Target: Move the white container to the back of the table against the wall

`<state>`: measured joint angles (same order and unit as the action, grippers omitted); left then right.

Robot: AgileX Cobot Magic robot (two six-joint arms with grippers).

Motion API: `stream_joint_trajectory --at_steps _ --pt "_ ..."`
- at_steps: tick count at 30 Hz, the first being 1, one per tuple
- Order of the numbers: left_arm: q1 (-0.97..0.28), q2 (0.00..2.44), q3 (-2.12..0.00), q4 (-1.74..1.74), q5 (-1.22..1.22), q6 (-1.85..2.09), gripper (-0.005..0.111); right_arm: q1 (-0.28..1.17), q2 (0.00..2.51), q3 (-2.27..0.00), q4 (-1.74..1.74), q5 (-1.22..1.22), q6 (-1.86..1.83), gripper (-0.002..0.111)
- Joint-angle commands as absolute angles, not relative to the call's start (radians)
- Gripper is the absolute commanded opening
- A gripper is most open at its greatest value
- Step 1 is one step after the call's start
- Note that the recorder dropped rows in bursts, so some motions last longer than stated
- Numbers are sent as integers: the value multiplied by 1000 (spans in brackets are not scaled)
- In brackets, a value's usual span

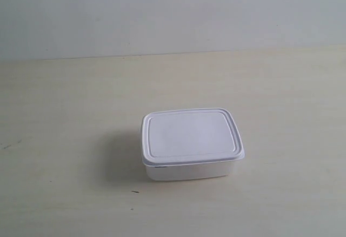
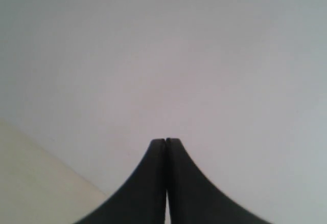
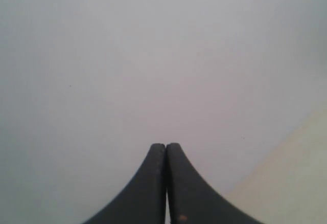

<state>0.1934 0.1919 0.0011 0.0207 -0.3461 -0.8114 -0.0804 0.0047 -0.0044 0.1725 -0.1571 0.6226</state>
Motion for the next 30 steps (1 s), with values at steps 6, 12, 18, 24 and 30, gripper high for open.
stream_joint_trajectory --at_steps 6,12,18,24,30 --pt "110 200 0 206 -404 -1039 0 -47 0 0 10 -73 655 0" --pt "108 200 0 633 -470 -1323 0 109 45 -17 -59 -62 655 0" --pt "108 200 0 1027 -618 -1703 0 297 227 -19 -115 -82 655 0" --pt "108 200 0 1234 -639 -1901 0 453 442 -27 -193 -114 655 0" --pt "108 200 0 1303 -692 -1975 0 572 646 -90 -225 -99 655 0"
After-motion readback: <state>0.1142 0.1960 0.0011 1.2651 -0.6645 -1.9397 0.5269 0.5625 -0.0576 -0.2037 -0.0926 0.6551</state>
